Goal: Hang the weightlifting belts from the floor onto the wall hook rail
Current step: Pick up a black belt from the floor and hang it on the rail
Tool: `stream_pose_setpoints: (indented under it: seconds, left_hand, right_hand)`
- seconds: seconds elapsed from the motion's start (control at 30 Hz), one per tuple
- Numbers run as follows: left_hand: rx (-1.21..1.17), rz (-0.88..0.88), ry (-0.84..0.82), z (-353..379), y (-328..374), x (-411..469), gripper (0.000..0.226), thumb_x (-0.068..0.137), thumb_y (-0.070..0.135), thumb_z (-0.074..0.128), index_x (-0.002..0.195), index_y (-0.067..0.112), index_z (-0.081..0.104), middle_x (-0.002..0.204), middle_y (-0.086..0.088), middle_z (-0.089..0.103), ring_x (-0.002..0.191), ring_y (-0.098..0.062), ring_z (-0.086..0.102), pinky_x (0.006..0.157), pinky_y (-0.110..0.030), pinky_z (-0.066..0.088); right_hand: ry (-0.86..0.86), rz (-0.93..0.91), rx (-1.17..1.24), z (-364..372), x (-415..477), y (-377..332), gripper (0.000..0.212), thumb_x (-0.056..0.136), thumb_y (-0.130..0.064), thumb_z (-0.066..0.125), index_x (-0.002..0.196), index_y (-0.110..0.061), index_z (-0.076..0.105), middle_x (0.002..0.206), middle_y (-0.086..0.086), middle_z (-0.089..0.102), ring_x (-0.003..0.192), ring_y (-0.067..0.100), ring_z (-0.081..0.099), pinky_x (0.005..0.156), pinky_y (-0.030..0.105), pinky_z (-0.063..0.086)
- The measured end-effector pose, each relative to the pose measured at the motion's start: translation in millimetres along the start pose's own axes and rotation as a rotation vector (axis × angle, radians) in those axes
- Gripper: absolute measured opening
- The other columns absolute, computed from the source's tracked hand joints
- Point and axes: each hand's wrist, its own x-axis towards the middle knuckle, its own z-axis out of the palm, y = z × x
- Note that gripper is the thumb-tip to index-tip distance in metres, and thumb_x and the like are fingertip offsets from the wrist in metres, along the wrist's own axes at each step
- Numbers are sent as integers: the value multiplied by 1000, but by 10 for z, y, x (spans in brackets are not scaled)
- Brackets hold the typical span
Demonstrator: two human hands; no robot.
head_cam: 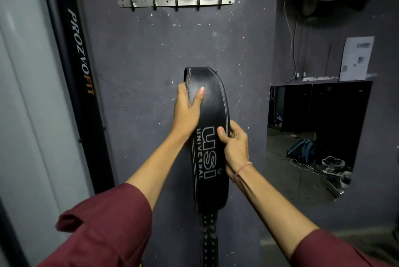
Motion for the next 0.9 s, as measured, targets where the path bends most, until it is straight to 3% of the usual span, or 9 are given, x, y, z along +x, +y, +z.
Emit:
stream_pose_setpoints:
  seconds: [0.07,0.23,0.4,0.53,0.67,0.77,0.9]
  left_hand:
    - [51,-27,27,52,-79,-149,35,99,35,55,110,4,44,101,-15,59,85,-12,53,77,-15,44]
    - [-64,-113,135,133,-204,-474,31,92,33,64,104,8,50,95,-8,65,87,-24,63,86,-46,52]
    - [-153,-129,243,34,-237,-440,16,87,21,68,98,11,61,96,-10,71,92,-29,69,89,-54,54]
    - [-183,-99,248,-67,-269,-392,10,89,10,67,97,7,62,92,-5,69,85,-17,67,90,-51,55]
    - [-188,-79,205,-188,-301,-369,11,90,9,67,100,5,63,93,-4,69,86,-15,66,89,-43,55]
    - [-171,-69,226,-293,-314,-307,6,91,12,66,94,9,60,86,3,65,79,-4,62,82,-28,53]
    - [-126,-25,188,-365,-335,-240,11,95,21,62,96,12,57,90,4,64,82,-6,60,84,-29,51]
  right_hand:
    - [21,-20,1,36,60,-53,23,95,9,49,108,-2,65,102,14,70,91,22,65,87,36,56]
    - [-9,-19,-37,66,168,-100,18,95,7,51,104,1,64,98,16,69,88,25,65,83,39,55]
    - [-149,2,-203,-35,66,-25,26,92,4,60,118,2,60,113,18,70,98,24,69,89,37,57]
    - [-198,76,-203,-217,-248,239,30,90,13,57,120,9,56,115,20,67,103,26,65,97,41,54]
    - [-231,160,-204,-284,-414,390,42,83,14,65,123,4,57,119,16,69,105,19,69,91,30,57]
    - [-260,257,-255,-323,-588,556,37,83,12,67,118,4,62,114,12,73,102,18,71,89,29,58]
    - [-221,163,-227,-78,-494,387,34,85,11,65,118,4,61,105,7,74,94,14,71,83,28,57]
